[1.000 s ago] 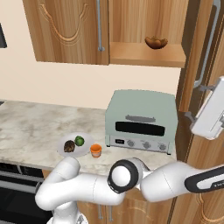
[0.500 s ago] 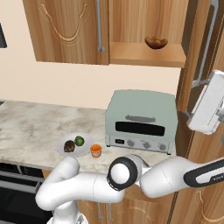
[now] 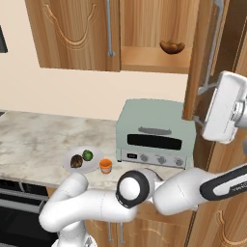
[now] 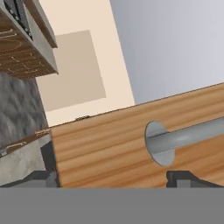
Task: Pick the avocado and bread from the counter and place them on the plate. Then pick the jam from the cabinet and place it next to the plate. Lastly close the cabinet door.
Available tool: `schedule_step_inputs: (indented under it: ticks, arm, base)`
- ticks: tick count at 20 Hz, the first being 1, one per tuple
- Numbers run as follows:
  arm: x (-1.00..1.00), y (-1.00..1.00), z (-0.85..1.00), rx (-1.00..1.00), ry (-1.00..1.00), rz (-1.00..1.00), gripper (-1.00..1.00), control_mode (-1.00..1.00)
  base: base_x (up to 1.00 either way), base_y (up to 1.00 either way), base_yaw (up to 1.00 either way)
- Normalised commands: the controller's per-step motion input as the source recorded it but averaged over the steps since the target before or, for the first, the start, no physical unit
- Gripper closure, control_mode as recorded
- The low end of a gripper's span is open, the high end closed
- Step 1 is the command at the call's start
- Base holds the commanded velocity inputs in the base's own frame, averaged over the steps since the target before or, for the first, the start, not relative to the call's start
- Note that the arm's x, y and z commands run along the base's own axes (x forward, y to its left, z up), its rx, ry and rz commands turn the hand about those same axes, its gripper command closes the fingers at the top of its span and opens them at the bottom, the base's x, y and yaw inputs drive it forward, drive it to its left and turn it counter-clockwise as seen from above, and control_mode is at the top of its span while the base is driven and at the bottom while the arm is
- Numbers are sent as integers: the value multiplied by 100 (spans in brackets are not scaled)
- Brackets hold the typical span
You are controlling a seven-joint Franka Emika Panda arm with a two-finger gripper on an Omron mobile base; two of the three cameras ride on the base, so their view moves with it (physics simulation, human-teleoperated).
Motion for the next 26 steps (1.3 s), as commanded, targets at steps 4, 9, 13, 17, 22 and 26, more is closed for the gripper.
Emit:
schedule_step_inputs:
  ticks: [4,9,13,17,22,26]
  arm:
    - [0,62,7,-5,12,-8,-100,-100]
    - [0,66,17,-2,13,-13,-100,-100]
    - [4,64,11,0,18,-16,-100,-100]
    - [24,66,1,0,19,-21,-100,-100]
    - [55,63,0,-1,23,-22,-100,-100]
    - [87,50,-2,0,19,-25,-100,-100]
  base:
    - [0,0,0]
    - [0,0,0]
    - [0,0,0]
    - [0,0,0]
    - [0,0,0]
    - [0,0,0]
